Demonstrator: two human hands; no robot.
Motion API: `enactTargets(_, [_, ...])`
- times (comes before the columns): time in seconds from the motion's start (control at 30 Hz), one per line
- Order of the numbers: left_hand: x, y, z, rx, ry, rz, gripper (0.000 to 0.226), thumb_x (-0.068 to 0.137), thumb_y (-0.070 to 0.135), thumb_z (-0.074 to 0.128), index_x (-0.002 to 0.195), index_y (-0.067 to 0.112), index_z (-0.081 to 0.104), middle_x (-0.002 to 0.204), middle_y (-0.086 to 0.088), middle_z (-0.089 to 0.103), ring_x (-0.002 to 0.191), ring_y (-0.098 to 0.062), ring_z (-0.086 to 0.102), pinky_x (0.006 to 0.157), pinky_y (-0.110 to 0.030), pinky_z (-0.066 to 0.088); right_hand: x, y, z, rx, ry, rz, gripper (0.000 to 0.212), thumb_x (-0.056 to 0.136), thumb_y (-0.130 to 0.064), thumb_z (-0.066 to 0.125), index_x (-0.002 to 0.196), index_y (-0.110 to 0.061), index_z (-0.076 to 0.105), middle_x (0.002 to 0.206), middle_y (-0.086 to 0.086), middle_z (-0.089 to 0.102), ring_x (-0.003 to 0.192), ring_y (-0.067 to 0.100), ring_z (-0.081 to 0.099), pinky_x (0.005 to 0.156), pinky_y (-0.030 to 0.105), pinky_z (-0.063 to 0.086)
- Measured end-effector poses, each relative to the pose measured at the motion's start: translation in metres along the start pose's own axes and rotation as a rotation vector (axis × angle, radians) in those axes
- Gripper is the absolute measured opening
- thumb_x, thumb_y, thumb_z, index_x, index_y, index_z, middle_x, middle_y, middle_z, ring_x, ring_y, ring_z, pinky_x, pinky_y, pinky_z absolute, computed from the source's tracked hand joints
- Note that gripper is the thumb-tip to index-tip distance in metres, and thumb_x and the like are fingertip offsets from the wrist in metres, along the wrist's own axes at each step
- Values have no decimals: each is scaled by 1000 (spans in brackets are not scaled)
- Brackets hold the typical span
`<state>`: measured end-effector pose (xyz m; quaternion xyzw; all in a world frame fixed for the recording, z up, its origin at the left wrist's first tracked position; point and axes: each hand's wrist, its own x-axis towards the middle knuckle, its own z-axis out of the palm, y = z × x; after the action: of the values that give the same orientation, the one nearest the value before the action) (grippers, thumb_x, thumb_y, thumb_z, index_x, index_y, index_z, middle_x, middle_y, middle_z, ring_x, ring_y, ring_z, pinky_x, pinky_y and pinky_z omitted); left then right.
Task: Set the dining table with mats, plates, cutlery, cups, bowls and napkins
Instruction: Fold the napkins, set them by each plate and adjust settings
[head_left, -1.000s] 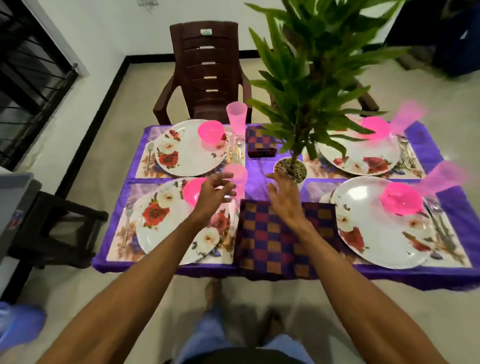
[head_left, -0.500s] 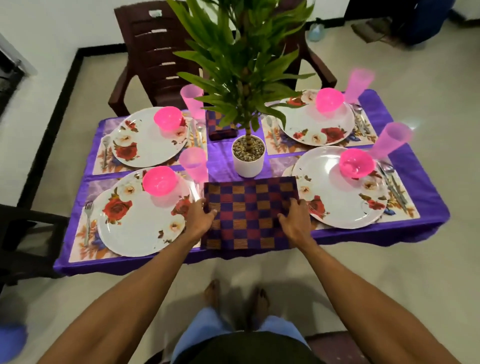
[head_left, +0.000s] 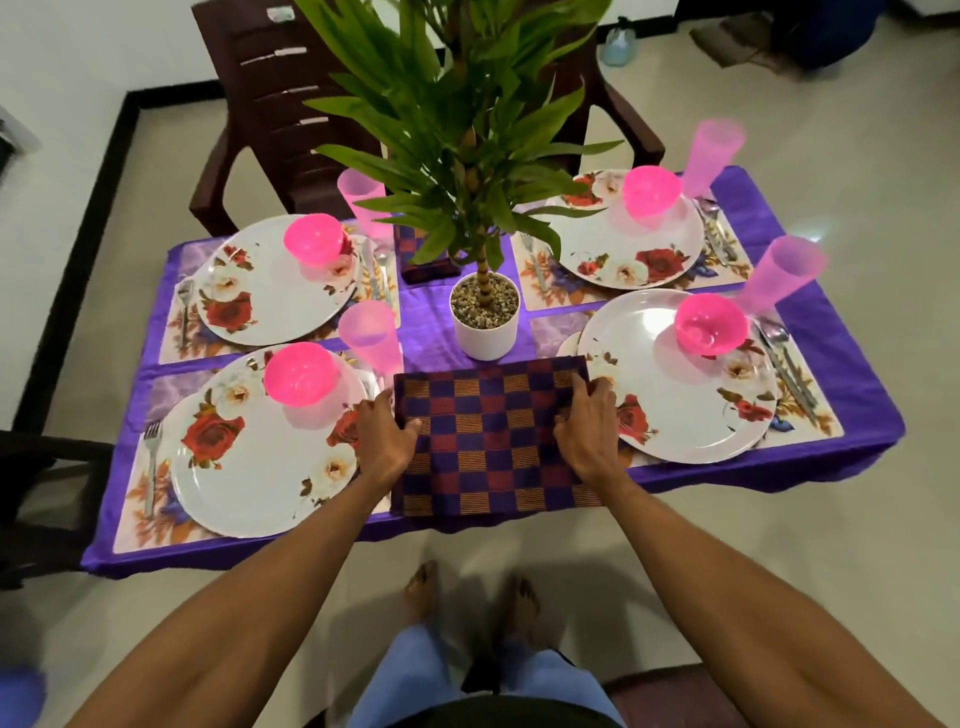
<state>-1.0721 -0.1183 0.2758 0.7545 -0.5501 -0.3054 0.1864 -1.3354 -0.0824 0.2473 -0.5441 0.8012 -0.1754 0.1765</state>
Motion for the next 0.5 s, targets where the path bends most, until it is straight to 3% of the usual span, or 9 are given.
enactTargets(0.07, [6,-3,1,131,-3,81,65,86,18,75,143,17,45,140,-15,45,130,-34,46,104,-50,45,10,-1,-3,-93,-32,-51,65,88,-16,66,146,-13,37,144,18,38,124,35,43,99,48,50])
enactTargets(0.2, [21,-8,5,410,-92,304,80,82,19,77,150,18,35,153,-11,35,140,-35,33,109,-52,41,32,-1,-7,-286,-169,-177,84,80,-14,71,152,-14,28,158,14,22,140,37,26,114,52,35])
enactTargets(0.27, [29,-7,7,537,-173,340,90,81,22,78,154,19,26,159,-11,26,146,-37,23,113,-53,35,42,0,-8,-384,-232,-224,90,79,-16,74,153,-14,24,161,12,17,145,37,19,114,53,30])
enactTargets(0.37, [38,-8,10,621,-261,327,102,79,19,80,157,19,15,163,-10,16,150,-36,11,115,-56,27,49,0,-9,-471,-234,-256,88,77,-21,77,150,-15,28,155,10,29,141,35,24,114,53,30])
enactTargets(0.5, [43,-9,11,657,-213,374,97,74,21,81,153,18,24,155,-12,29,144,-36,22,113,-57,34,47,3,-8,-487,-137,-317,79,73,-21,78,142,-14,41,143,11,44,133,34,36,112,52,32])
